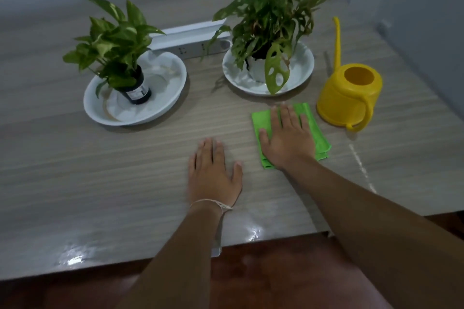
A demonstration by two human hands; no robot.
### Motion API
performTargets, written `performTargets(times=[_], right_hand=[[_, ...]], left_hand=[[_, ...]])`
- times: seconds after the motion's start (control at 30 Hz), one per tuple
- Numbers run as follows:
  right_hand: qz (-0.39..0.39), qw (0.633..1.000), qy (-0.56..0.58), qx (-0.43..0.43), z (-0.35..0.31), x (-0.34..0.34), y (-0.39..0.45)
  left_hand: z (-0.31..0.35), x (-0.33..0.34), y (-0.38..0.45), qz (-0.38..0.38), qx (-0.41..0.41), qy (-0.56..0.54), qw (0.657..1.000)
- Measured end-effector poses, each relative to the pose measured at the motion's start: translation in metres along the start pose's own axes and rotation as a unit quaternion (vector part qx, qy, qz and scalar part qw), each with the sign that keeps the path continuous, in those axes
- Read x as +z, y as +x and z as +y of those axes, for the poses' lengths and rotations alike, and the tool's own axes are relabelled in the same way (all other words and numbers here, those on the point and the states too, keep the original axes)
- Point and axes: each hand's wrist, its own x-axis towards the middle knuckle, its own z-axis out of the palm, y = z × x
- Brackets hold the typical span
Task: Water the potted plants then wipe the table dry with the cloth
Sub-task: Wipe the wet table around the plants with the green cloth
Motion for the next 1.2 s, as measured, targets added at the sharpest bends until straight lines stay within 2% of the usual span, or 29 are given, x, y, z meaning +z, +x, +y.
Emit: performTargets(times=[0.2,0.37,0.57,0.73,0.97,1.2], right_hand=[[0.034,0.999,0.017,0.0,-0.002,0.005,-0.083],[0.027,1.0,0.008,-0.005,0.006,0.007,-0.119],[0.047,0.999,0.001,0.025,0.047,0.005,-0.125],[0.064,0.995,-0.009,0.076,0.107,-0.002,-0.121],[0.049,0.987,-0.02,0.151,0.2,-0.021,-0.095],[0.043,0.981,-0.014,0.187,0.22,-0.026,-0.068]], left_hand=[[-0.004,0.003,-0.003,0.015,-0.003,-0.007,1.0],[-0.003,0.006,-0.003,0.021,-0.002,-0.004,1.0],[-0.007,0.005,-0.007,0.008,0.016,0.003,1.0],[-0.005,0.004,-0.008,0.014,0.016,0.006,1.0],[-0.006,0.005,-0.005,0.025,0.015,0.009,1.0],[-0.002,0.004,-0.005,0.024,0.008,0.022,0.999]])
